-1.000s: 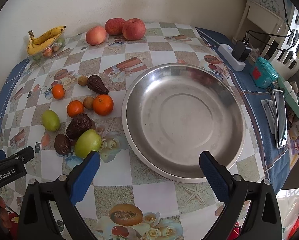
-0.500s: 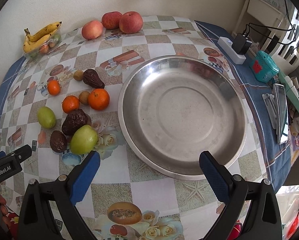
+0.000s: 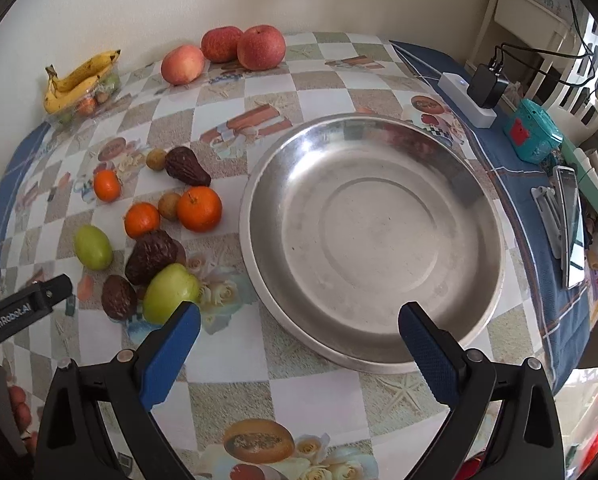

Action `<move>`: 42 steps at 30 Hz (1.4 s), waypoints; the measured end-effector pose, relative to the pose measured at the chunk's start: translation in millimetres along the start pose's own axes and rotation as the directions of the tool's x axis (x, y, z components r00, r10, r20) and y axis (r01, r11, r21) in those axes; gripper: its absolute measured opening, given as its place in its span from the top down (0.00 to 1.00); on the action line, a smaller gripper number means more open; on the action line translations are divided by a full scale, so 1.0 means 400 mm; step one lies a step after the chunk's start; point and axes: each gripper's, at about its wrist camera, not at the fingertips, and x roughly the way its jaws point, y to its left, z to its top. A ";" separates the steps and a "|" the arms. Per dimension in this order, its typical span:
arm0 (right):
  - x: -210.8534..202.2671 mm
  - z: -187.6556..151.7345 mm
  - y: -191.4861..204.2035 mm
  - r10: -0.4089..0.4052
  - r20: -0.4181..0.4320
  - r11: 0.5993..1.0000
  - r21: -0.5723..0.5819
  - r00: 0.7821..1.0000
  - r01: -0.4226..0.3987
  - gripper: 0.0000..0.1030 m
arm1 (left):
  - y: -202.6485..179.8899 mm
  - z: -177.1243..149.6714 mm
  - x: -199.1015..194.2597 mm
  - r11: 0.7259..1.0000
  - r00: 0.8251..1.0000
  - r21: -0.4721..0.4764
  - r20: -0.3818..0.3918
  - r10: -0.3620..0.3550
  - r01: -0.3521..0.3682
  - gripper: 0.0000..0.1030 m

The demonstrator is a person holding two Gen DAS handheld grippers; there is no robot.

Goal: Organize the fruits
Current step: 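Grasp a green pear with the right tool while the left tool grasps a dark date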

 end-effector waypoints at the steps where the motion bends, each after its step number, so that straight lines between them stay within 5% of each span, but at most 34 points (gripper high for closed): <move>1: -0.002 0.005 0.001 0.008 0.012 1.000 0.006 1.000 -0.008 0.03 | -0.007 0.005 0.002 1.000 1.000 0.000 -0.009 -0.023 0.023 0.00; 11: 0.011 0.050 0.067 0.119 0.027 0.992 -0.047 0.993 -0.117 0.04 | -0.022 0.045 0.031 0.986 0.987 -0.065 -0.040 -0.156 0.153 0.04; 16: 0.036 0.059 0.083 0.143 -0.005 0.989 -0.039 0.990 -0.143 0.28 | -0.010 0.047 0.047 0.976 0.976 -0.089 -0.072 -0.205 0.199 0.15; 21: 0.076 0.055 0.114 0.200 -0.075 0.979 -0.034 0.977 -0.203 0.41 | -0.007 0.034 0.055 0.959 0.958 -0.119 -0.101 -0.269 0.256 0.21; 31: 0.146 0.029 0.164 0.229 -0.182 0.972 -0.018 0.956 -0.236 0.44 | -0.029 0.015 0.075 0.950 0.940 -0.121 -0.152 -0.306 0.289 0.23; 35: 0.148 0.024 0.169 0.265 -0.184 0.963 -0.007 0.947 -0.271 0.57 | -0.022 0.007 0.085 0.941 0.928 -0.145 -0.173 -0.329 0.306 0.28; 42: 0.146 0.019 0.166 0.276 -0.195 0.960 0.013 0.941 -0.279 0.57 | -0.005 -0.009 0.096 0.919 0.903 -0.195 -0.202 -0.379 0.342 0.48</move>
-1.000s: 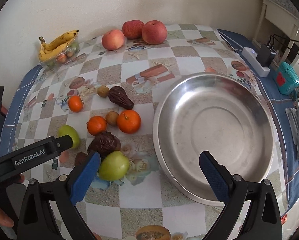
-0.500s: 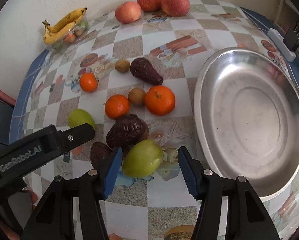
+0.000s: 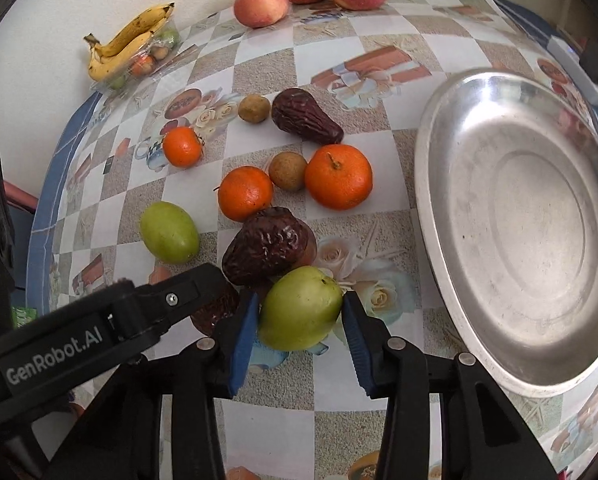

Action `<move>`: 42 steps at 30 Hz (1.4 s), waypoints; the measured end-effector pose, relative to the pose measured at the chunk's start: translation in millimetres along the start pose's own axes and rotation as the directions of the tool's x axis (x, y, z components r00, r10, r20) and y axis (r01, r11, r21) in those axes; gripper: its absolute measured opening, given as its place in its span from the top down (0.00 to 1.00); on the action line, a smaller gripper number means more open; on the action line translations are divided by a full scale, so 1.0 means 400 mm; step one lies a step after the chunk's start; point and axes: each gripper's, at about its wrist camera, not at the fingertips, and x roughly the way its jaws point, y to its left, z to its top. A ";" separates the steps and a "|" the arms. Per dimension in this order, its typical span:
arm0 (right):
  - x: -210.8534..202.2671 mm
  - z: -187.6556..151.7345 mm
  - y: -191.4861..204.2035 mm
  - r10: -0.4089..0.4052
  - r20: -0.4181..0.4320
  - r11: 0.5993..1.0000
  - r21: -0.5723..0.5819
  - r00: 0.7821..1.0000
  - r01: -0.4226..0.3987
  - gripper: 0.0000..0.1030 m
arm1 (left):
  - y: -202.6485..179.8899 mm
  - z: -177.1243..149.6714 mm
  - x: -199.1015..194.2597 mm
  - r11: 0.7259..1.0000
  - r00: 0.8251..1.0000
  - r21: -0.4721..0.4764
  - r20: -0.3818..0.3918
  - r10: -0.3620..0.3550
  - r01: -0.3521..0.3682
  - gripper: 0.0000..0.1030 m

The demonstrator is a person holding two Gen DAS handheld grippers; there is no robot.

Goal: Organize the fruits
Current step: 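Grasp a green pear with the right tool while the left tool grasps a dark date, then lift and carry the green pear with the right tool while the left carries the date toward the steel plate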

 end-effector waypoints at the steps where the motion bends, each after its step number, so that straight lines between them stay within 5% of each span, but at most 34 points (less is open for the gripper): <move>1: -0.001 0.000 -0.003 0.004 -0.004 1.000 0.010 1.000 -0.004 0.57 | 0.001 -0.001 0.002 1.000 1.000 -0.005 -0.006 -0.012 0.012 0.50; 5: -0.017 -0.005 -0.019 0.003 0.005 1.000 0.029 1.000 -0.003 0.57 | 0.002 -0.009 0.010 0.996 0.996 -0.032 -0.036 -0.082 0.081 0.65; 19: 0.021 0.001 -0.012 0.054 -0.023 0.998 0.042 0.998 -0.053 0.57 | 0.033 0.004 -0.027 0.999 0.999 -0.050 0.049 0.000 0.002 0.65; 29: 0.030 -0.003 0.013 0.001 -0.018 1.000 0.000 1.000 -0.001 0.58 | 0.015 -0.004 -0.022 1.000 0.999 -0.024 0.049 0.017 -0.016 0.65; 42: -0.088 -0.007 -0.034 -0.036 0.117 0.998 0.055 0.993 0.030 0.58 | -0.032 -0.029 -0.097 0.998 0.986 0.060 0.166 0.016 -0.026 0.65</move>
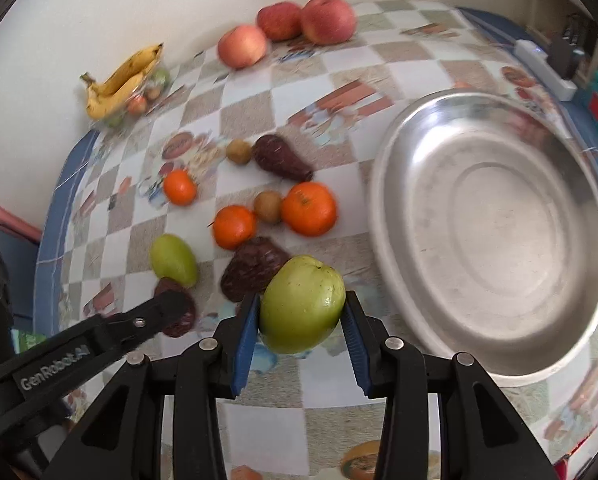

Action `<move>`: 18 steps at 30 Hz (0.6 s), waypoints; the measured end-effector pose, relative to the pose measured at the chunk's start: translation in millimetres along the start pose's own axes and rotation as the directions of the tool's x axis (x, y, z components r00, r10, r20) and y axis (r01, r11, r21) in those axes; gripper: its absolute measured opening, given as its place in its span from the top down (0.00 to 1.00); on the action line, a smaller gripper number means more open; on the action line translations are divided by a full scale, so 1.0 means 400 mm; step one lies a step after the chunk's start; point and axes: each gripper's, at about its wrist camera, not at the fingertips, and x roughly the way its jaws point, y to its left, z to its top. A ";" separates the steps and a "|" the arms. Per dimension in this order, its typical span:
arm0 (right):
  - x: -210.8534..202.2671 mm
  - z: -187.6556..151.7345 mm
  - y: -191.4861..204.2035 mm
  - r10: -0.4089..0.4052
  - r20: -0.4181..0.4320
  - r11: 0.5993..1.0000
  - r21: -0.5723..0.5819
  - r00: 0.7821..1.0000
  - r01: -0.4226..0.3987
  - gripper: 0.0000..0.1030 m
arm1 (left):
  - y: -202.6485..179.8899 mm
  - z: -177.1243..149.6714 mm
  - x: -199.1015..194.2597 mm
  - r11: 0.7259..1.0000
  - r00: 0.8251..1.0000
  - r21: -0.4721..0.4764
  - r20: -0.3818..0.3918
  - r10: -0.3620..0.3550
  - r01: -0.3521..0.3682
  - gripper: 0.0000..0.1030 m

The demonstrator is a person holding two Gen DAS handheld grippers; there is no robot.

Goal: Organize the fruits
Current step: 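Lift and carry the green pear with the right tool while the left carries the date toward the steel plate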

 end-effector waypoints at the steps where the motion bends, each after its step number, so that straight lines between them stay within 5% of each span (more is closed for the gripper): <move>1: -0.009 0.002 -0.008 -0.023 0.013 1.000 0.003 1.000 0.023 0.58 | -0.002 0.001 0.001 1.000 1.000 0.004 0.002 0.005 -0.005 0.65; 8: -0.026 0.024 -0.085 -0.045 0.016 0.993 0.106 0.999 0.043 0.58 | -0.029 -0.004 0.010 0.998 0.999 0.046 0.024 0.041 -0.042 0.65; 18: -0.076 0.052 -0.202 -0.108 0.079 0.958 0.276 0.991 0.083 0.58 | -0.178 -0.027 0.039 0.973 0.993 0.223 0.113 0.041 -0.066 0.65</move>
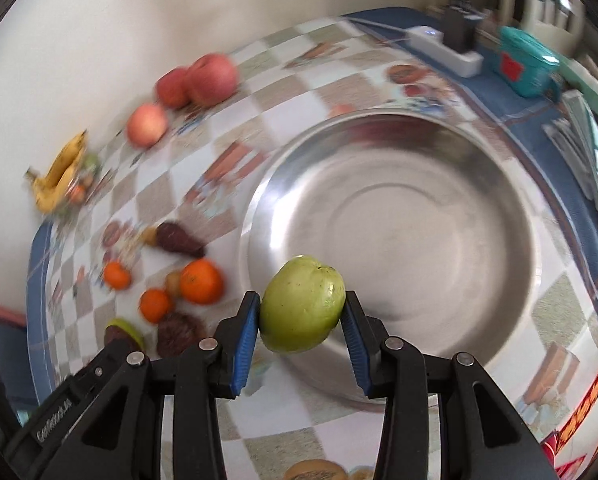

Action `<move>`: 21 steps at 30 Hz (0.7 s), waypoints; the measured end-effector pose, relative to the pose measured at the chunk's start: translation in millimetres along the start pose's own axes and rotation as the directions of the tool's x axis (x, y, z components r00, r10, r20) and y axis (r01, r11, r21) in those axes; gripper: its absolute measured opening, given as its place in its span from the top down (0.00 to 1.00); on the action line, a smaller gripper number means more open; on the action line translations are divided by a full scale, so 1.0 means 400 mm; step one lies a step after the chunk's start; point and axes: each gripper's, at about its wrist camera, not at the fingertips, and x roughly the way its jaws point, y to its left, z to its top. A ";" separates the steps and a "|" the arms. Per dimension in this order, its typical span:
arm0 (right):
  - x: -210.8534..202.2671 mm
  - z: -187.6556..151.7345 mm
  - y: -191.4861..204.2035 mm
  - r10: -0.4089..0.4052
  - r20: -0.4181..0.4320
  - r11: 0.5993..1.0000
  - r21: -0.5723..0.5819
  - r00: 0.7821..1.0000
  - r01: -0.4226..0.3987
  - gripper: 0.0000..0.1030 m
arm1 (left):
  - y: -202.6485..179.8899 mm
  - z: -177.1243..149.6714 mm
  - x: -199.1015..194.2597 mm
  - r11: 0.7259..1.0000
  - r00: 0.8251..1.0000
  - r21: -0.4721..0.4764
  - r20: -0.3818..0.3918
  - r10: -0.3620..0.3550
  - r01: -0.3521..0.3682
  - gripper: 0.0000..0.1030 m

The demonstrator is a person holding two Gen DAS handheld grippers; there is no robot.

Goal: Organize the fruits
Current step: 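Lift and carry the green pear with the right tool while the left carries the date toward the steel plate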

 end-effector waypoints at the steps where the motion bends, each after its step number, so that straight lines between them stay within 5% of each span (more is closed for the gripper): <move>1: -0.002 0.006 -0.016 -0.011 0.006 1.000 0.022 1.000 0.011 0.58 | -0.022 -0.004 0.008 1.000 1.000 0.025 0.001 -0.005 0.005 0.65; 9: -0.002 0.039 -0.123 -0.096 0.023 0.983 0.156 0.995 0.091 0.58 | -0.154 -0.025 0.051 0.972 0.998 0.232 0.019 -0.052 0.046 0.65; 15: 0.014 0.047 -0.163 -0.117 0.010 0.974 0.195 0.993 0.113 0.58 | -0.193 -0.023 0.077 0.960 0.998 0.277 0.035 -0.058 0.046 0.65; 21: 0.012 0.048 -0.181 -0.150 0.018 0.965 0.218 0.988 0.143 0.58 | -0.212 -0.011 0.054 0.956 0.990 0.267 0.039 -0.137 0.122 0.65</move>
